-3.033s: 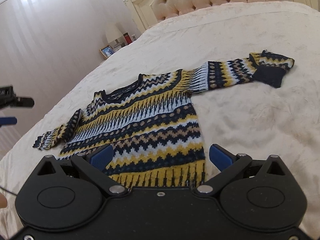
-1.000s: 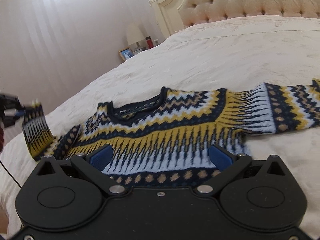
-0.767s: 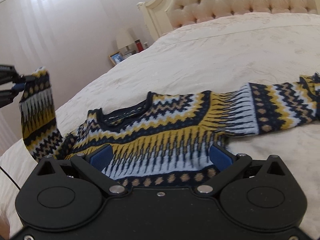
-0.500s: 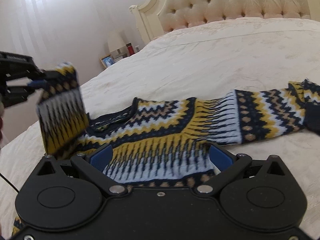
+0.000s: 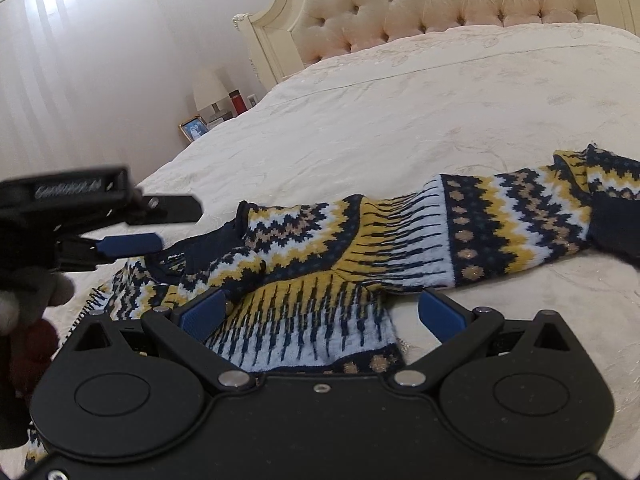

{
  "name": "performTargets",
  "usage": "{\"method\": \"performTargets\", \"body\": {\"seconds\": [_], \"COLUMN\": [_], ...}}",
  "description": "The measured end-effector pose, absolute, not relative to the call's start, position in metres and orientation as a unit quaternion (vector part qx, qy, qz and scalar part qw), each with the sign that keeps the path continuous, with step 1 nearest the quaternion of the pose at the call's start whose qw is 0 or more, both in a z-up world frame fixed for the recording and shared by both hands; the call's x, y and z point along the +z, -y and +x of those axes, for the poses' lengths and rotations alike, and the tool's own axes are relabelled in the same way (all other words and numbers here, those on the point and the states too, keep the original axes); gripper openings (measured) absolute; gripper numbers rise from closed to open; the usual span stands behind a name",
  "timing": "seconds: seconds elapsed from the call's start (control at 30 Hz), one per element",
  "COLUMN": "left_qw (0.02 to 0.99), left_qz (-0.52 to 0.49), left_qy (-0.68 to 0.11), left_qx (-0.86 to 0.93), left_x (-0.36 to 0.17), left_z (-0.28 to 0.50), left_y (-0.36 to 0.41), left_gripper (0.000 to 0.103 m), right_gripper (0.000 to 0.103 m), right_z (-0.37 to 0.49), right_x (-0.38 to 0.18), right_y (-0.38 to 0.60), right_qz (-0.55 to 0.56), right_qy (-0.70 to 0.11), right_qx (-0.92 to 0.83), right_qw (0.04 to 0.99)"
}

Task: Fold small clothes
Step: 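Fold the held sleeve across the sweater body and open the left gripper, then move the right tool to the navy cuff of the other sleeve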

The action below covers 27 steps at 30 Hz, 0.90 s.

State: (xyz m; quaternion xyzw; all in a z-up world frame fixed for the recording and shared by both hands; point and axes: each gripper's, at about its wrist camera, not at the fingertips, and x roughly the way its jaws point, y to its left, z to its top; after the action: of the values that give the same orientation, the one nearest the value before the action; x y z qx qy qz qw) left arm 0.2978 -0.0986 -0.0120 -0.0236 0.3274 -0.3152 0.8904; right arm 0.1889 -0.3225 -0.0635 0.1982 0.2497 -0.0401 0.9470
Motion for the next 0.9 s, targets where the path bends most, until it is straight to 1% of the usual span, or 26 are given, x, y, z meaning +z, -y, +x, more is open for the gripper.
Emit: {"method": "performTargets", "body": {"seconds": [0.1, 0.27, 0.47, 0.57, 0.77, 0.9], "left_qw": [0.903, 0.931, 0.938, 0.934, 0.951, 0.954], "left_qz": [-0.029, -0.047, -0.037, -0.032, -0.003, -0.029], "left_qy": [-0.317, -0.304, -0.335, -0.35, -0.304, -0.294], "left_qx": [-0.289, -0.194, -0.085, -0.061, -0.061, -0.048], "left_x": [-0.012, -0.024, -0.064, -0.084, -0.097, -0.103], "left_z": [0.291, 0.29, 0.302, 0.303, 0.289, 0.286], "left_y": [0.08, 0.036, -0.012, -0.031, -0.035, -0.042], "left_gripper": [0.073, 0.073, 0.073, 0.073, 0.074, 0.073], "right_gripper": [0.103, 0.103, 0.103, 0.103, 0.103, 0.103], "right_z": [0.189, 0.19, 0.191, 0.191, 0.193, 0.193], "right_x": [-0.064, -0.065, -0.067, -0.068, -0.072, -0.074], "right_y": [0.323, 0.318, 0.309, 0.303, 0.288, 0.279], "right_qz": [0.199, 0.193, 0.176, 0.162, 0.121, 0.092], "right_qy": [-0.251, -0.255, -0.261, -0.264, -0.275, -0.274], "right_qx": [-0.041, -0.037, -0.028, -0.023, -0.009, -0.003], "right_qw": [0.946, 0.947, 0.949, 0.951, 0.954, 0.957]}}
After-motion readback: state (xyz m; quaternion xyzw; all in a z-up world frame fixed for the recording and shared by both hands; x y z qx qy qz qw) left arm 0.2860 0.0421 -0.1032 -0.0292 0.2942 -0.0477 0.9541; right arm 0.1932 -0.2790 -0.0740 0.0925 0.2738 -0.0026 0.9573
